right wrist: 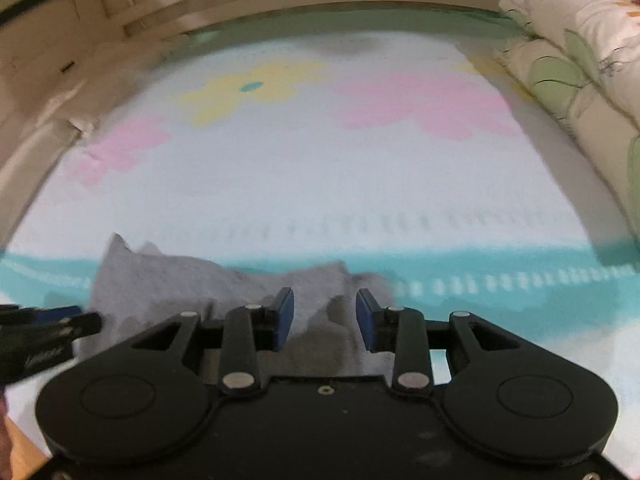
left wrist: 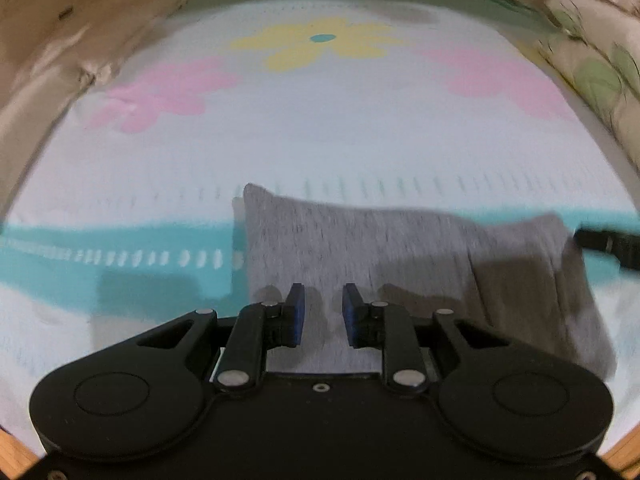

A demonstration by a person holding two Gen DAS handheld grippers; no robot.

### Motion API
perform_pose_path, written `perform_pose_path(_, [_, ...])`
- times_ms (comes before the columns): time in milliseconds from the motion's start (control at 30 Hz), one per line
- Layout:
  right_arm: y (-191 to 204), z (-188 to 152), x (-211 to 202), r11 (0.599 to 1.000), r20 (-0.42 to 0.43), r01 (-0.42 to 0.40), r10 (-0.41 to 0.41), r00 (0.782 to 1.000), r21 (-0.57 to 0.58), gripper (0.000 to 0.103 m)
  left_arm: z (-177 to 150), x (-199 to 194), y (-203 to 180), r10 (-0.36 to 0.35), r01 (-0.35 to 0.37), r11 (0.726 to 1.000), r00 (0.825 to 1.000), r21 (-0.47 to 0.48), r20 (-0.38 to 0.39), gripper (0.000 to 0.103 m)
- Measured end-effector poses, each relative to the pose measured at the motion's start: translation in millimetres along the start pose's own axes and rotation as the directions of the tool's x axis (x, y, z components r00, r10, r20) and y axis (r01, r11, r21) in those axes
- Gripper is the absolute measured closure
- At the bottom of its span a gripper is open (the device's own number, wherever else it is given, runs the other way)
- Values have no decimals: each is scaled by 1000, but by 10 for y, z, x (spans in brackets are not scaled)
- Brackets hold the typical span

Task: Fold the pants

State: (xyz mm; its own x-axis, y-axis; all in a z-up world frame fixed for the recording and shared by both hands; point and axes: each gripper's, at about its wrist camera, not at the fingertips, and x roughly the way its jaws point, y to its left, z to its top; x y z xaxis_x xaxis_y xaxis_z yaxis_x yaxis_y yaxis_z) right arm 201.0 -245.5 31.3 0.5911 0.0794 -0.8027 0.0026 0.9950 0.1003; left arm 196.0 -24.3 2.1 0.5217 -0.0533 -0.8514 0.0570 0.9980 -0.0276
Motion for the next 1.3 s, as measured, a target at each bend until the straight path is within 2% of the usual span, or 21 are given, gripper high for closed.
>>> perform_pose_path(67, [39,21,64,999,-9,-31,31,999,16,68,91,128,54,-11,10,1000,1000,-15,-11,71])
perform_pose_path(133, [72,47,155,999,-18,-36,36,999,15,68,116,255,107,21,-22,1000,1000,-23,-23,71])
perform_pose_path(200, [79,69,258,1000,-41,-20,20,999,1,70,91,402,170,44,-46,998,998,-35,-49,71])
perform_pose_path(300, [49,53,478,999,-114,36,-40,993,-32,72,3,646,232,7,-12,999,994,-49,-105,72])
perform_pose_path(367, [9,-8,619,998,-160,44,-49,986,-34,72,-88,648,189,19,-19,1000,999,16,-43,72])
perform_pose_path(400, [-21,-39,653,999,-165,42,-46,985,-28,72,-107,650,153,31,-29,998,999,50,-36,72])
perform_pose_path(500, [-14,-30,634,997,-156,41,-50,987,-59,72,-107,574,86,50,-47,993,998,112,-30,72])
perform_pose_path(633, [-70,-4,400,999,-107,20,-24,994,-40,72,-148,326,221,18,-19,997,1000,78,6,73])
perform_pose_path(800, [-165,-181,44,995,-59,-90,88,994,-36,72,-497,-129,283,-66,63,995,997,78,33,73])
perform_pose_path(967, [-149,-445,-172,976,-94,-180,169,981,-122,72,-881,-256,176,-135,132,980,991,151,8,73])
perform_pose_path(1033, [-122,-570,-187,967,-139,-175,150,979,-185,72,-1014,-232,143,-140,136,972,990,189,6,74])
perform_pose_path(1100, [-107,-654,-108,960,-173,-126,83,981,-250,72,-1119,-183,75,-107,99,964,994,246,20,74])
perform_pose_path(1167, [-162,-708,-1,958,-207,-69,10,978,-280,72,-1134,-128,92,-110,103,964,994,244,17,74])
perform_pose_path(1200, [-217,-724,31,963,-212,-48,-10,977,-266,72,-1127,-112,118,-120,115,968,993,224,13,74])
perform_pose_path(1300, [-341,-694,33,983,-225,-57,16,974,-177,72,-1077,-115,211,-158,158,976,987,150,-13,74])
